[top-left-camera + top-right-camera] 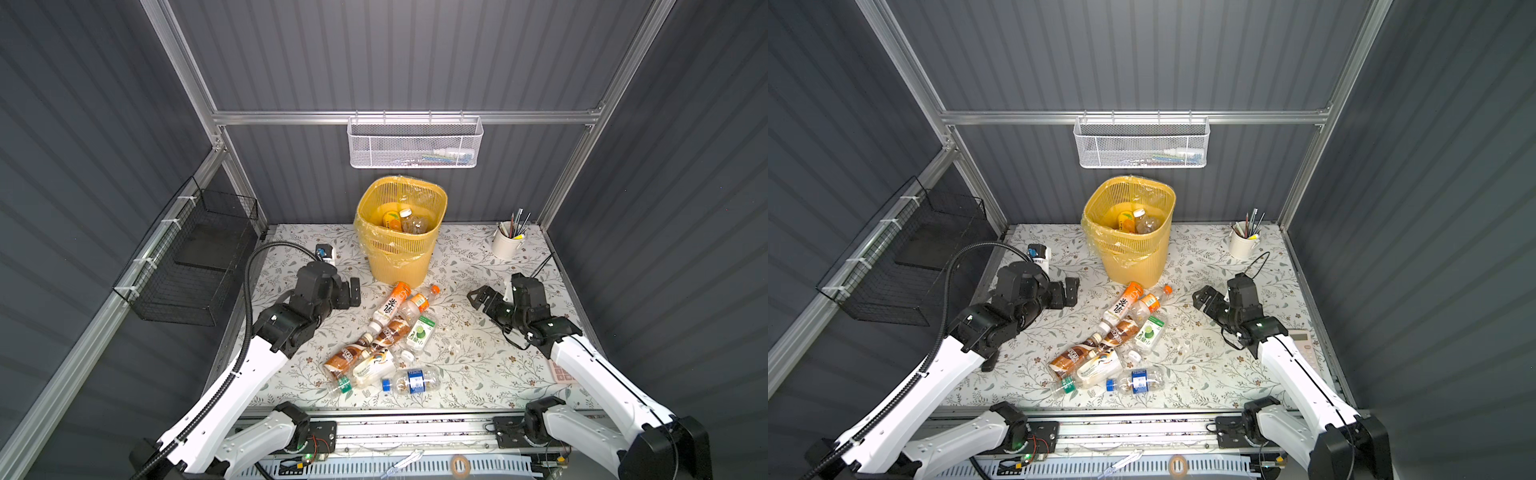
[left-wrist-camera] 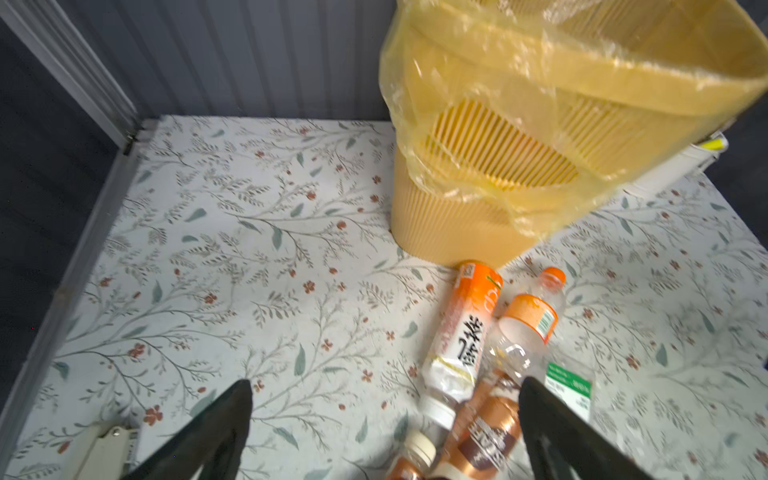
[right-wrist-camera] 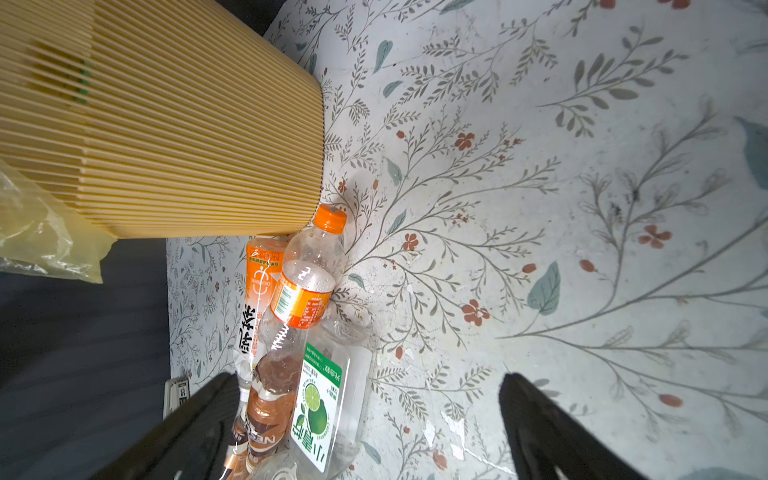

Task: Throw the plastic bottles in the bin
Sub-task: 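Lower the left gripper to the pile and grasp the clear blue-label bottle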

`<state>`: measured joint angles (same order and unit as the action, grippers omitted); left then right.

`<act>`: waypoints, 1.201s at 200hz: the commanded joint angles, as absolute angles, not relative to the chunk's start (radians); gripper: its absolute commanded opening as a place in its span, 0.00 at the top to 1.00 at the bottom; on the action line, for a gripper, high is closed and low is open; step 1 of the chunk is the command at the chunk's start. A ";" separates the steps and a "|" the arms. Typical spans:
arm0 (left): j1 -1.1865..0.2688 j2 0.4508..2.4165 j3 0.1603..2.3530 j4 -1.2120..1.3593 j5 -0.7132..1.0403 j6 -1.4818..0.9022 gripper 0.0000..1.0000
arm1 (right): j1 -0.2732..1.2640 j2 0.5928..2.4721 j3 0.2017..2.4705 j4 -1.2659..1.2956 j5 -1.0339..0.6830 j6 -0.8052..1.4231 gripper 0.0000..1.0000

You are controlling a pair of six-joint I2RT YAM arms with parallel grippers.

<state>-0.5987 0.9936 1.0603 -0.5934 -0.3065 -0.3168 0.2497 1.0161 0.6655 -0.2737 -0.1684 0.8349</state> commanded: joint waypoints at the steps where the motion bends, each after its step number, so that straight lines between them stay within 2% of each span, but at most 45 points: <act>1: -0.679 0.980 1.020 -0.635 -0.217 -0.325 0.00 | 0.253 0.979 0.649 -0.284 -0.117 0.866 0.01; 44: -0.957 1.038 0.990 -0.652 -0.348 -0.336 0.00 | 0.253 0.914 0.617 -0.328 -0.076 0.870 0.01; 77: -1.208 1.224 1.014 -0.645 -0.410 -0.341 0.00 | 0.253 0.899 0.605 -0.336 -0.061 0.871 0.01; 103: -1.327 1.363 1.049 -0.687 -0.373 -0.300 0.01 | 0.252 0.896 0.609 -0.349 -0.049 0.859 0.01; 168: -1.371 1.497 1.060 -0.711 -0.235 -0.196 0.06 | 0.252 0.909 0.601 -0.336 -0.054 0.855 0.01; 191: -1.370 1.563 1.080 -0.720 -0.198 -0.173 0.12 | 0.251 0.912 0.601 -0.335 -0.055 0.851 0.01; 217: -1.371 1.619 1.086 -0.714 -0.201 -0.156 0.15 | 0.250 0.911 0.601 -0.335 -0.048 0.845 0.01; 240: -1.371 1.654 1.102 -0.698 -0.192 -0.134 0.24 | 0.250 0.915 0.602 -0.333 -0.049 0.839 0.01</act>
